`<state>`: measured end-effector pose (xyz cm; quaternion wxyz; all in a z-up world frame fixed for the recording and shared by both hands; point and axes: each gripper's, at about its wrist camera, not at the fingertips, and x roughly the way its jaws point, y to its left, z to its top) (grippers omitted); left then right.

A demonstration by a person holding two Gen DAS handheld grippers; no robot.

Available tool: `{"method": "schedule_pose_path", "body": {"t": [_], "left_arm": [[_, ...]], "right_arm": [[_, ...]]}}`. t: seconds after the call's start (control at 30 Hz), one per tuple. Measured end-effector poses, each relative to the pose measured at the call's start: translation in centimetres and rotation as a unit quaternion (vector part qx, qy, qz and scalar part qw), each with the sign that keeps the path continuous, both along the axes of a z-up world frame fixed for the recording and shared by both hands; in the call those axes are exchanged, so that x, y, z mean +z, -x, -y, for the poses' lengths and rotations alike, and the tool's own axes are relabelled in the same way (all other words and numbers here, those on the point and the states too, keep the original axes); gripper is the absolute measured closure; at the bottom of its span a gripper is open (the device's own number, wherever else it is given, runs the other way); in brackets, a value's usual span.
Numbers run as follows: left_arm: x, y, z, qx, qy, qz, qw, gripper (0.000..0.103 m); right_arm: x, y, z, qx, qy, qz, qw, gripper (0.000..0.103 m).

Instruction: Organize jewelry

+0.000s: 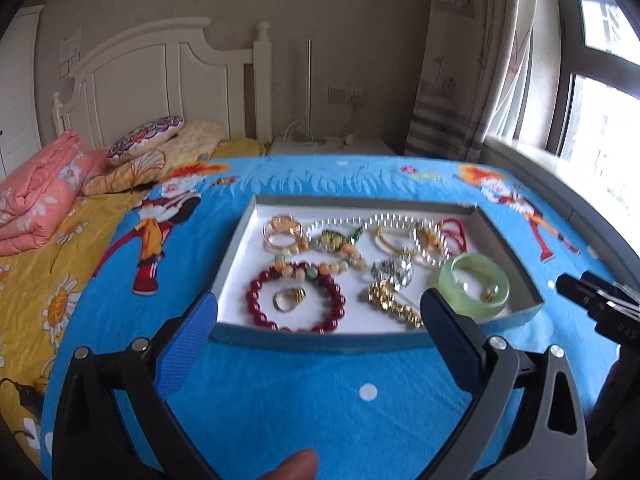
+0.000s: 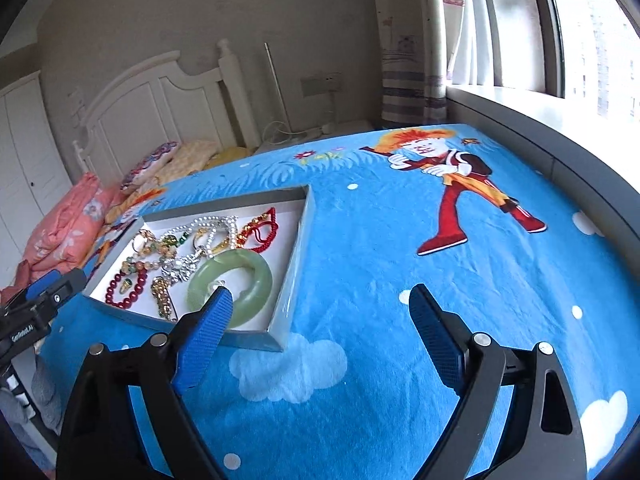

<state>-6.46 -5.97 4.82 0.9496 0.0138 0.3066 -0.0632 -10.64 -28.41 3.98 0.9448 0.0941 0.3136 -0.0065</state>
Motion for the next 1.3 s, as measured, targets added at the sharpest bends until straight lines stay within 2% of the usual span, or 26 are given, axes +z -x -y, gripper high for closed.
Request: {"method": "schedule_pose_path", "body": {"t": [0.1, 0.2, 0.3, 0.47, 0.83, 1.3], "left_arm": [[-1.0, 0.1, 1.4, -0.008, -0.025, -0.007, 0.9996, 0.003], [-1.3, 0.2, 1.7, -0.027, -0.011, -0.011, 0.9995, 0.003], [-1.9, 0.0, 1.7, -0.025, -0.011, -0.022, 0.9994, 0.003], [-2.1, 0.3, 2.0, -0.022, -0.020, -0.018, 0.9994, 0.003], [-2.0, 0.3, 1.6, -0.008, -0.020, -0.018, 0.9996, 0.003], [-1.9, 0.6, 1.4, -0.006, -0.018, -0.014, 0.9997, 0.003]], "right_arm": [[-0.1, 0.2, -1.2, -0.001, 0.015, -0.005, 1.000, 0.017], [-0.2, 0.3, -2.6, 0.004, 0.030, -0.010, 0.999, 0.017], [-0.2, 0.2, -4.0, -0.008, 0.053, -0.014, 0.998, 0.017], [-0.4, 0.1, -4.9, -0.014, 0.040, -0.014, 0.999, 0.017], [-0.6, -0.4, -7.1, -0.010, 0.050, -0.022, 0.998, 0.017], [-0.8, -0.3, -6.8, -0.019, 0.044, -0.017, 0.999, 0.017]]}}
